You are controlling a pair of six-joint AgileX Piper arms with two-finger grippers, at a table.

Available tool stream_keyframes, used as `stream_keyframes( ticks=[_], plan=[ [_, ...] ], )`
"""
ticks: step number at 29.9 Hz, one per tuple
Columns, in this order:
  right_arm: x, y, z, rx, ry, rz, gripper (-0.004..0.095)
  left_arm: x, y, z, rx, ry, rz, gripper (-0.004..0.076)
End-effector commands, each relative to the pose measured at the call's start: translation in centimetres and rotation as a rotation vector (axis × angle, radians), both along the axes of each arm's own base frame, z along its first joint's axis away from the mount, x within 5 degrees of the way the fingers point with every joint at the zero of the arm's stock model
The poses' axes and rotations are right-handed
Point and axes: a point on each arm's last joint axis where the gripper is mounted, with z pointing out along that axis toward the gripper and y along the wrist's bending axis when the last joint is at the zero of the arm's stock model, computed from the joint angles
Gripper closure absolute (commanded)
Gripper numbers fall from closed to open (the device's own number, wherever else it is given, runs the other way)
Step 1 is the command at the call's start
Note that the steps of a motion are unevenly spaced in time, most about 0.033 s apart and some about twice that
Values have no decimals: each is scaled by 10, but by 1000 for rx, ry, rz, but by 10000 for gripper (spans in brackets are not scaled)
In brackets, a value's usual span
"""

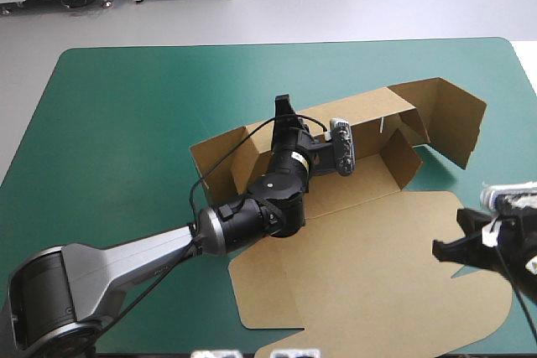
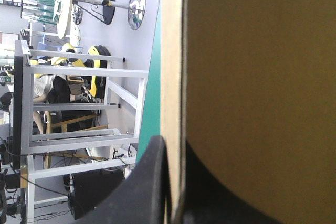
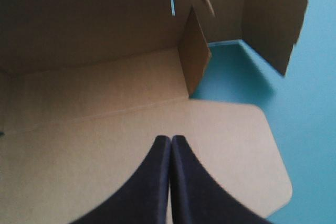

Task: Fold the box

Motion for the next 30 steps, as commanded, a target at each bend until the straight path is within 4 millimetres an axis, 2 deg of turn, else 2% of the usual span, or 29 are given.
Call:
stream_keyframes(
  ticks=[1, 8, 12, 16, 17, 23, 25, 30],
  plan=[
    [29, -4, 49, 25, -123, -11, 925, -17, -7, 18, -128, 14, -60, 733],
    [103, -17, 102, 35, -132, 2, 926, -17, -4, 17, -140, 25, -9, 733],
    [159, -24, 111, 72, -83, 42, 926, -17, -4, 17, -140, 25, -10, 733],
    [207, -24, 111, 123, -11, 145, 926, -17, -4, 18, -144, 25, -17, 733],
    [223, -25, 106, 151, 20, 166, 926, -17, -4, 18, -144, 25, -17, 733],
    [289, -35, 84, 184, 89, 183, 924, -17, -4, 18, -140, 17, -19, 733],
    [303, -38, 78, 197, 112, 183, 924, -17, -4, 18, -139, 15, -19, 733],
    [336, -47, 43, 173, 219, 168, 925, -17, -4, 18, -138, 13, -20, 733]
  ],
)
